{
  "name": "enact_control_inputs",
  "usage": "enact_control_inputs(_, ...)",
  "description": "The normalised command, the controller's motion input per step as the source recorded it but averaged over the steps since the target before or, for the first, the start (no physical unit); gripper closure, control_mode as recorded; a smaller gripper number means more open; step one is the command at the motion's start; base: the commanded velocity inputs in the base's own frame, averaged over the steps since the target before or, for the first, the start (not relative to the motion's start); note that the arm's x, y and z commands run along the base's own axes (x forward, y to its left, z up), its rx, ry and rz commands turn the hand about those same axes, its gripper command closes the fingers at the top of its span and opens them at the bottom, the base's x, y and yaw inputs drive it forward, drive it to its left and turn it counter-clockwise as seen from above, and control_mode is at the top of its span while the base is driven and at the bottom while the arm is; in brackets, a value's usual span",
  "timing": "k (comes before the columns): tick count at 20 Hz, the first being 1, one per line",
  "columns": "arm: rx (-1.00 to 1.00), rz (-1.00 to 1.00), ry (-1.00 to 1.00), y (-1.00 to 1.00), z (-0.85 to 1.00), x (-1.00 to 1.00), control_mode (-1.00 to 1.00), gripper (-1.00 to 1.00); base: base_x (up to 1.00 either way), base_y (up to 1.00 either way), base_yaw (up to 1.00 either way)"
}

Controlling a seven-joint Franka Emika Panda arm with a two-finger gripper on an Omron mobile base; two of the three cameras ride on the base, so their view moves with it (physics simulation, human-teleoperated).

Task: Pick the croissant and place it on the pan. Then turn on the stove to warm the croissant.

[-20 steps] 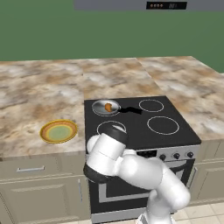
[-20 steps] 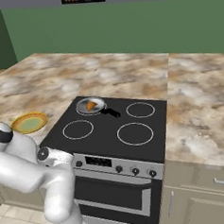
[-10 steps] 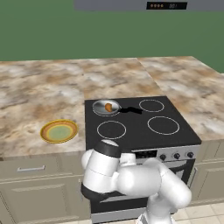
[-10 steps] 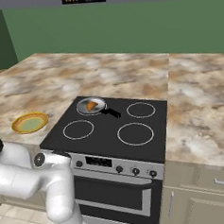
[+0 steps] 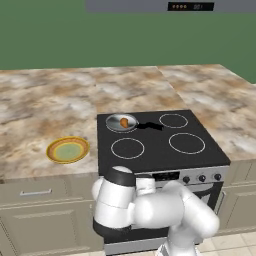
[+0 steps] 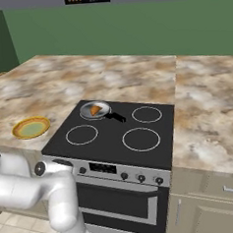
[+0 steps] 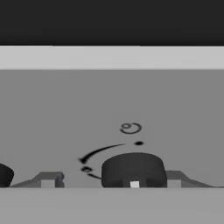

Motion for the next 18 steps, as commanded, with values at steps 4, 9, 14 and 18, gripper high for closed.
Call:
enact_control_inputs(4,-0.05,0.22,-0.22,-0.83,0.00,0.00,-1.00,1.00,0.00,0.00,0.00)
enact_control_inputs(9,-0.14,0.35,-0.20,-0.79,0.00,0.00,-1.00,1.00,0.00,0.00,0.00)
enact_control_inputs(14,-0.26,0.44,-0.12,-0.66,0.00,0.00,-1.00,1.00,0.00,0.00,0.00)
enact_control_inputs(18,-0.29,0.47,-0.09,-0.54,0.01,0.00,-1.00,1.00,0.00,0.00,0.00)
